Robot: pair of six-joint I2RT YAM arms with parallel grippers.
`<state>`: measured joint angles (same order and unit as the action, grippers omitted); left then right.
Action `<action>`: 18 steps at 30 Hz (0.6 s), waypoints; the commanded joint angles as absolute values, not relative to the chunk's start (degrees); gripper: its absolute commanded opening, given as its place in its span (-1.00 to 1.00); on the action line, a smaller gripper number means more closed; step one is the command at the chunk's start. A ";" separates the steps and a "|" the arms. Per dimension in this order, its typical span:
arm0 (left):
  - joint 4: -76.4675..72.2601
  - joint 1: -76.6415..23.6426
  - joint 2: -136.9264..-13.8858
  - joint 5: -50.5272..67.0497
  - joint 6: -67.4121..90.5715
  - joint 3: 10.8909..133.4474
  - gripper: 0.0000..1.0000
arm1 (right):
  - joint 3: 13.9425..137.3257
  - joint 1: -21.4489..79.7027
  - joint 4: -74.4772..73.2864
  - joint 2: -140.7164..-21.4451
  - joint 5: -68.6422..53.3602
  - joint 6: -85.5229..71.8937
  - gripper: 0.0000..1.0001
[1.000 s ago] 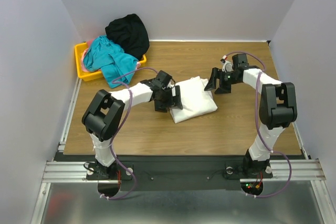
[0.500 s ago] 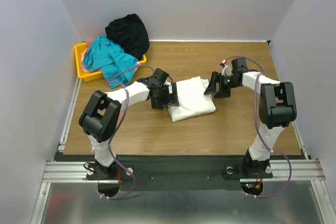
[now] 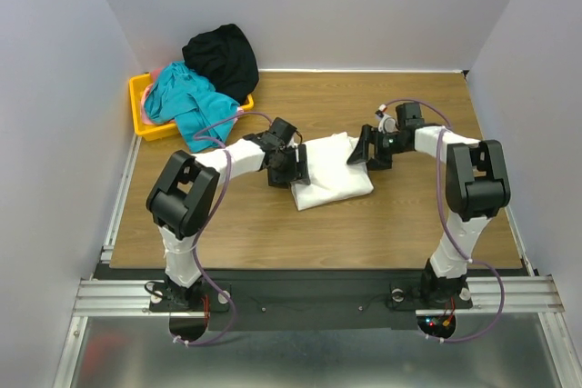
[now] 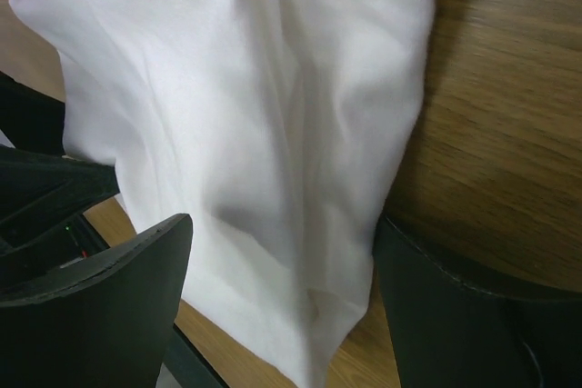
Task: Fold and stack the t-shirts
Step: Neatly place the folded tshirt to the corner
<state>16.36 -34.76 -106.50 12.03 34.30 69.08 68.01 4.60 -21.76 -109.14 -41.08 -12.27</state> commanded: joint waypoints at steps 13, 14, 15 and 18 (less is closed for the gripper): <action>14.77 -34.63 -109.68 13.97 33.57 72.51 0.50 | 71.36 16.43 -17.93 -113.29 -39.29 -16.08 0.58; 14.68 -34.63 -109.77 14.06 33.49 72.60 0.50 | 71.63 16.44 -17.93 -113.38 -38.77 -16.34 0.50; 14.59 -34.63 -109.86 14.24 33.49 72.60 0.50 | 71.98 17.13 -17.93 -113.73 -38.41 -16.70 0.24; 14.50 -34.63 -109.95 14.33 33.49 72.86 0.50 | 72.16 17.31 -18.02 -114.08 -37.71 -17.66 -0.28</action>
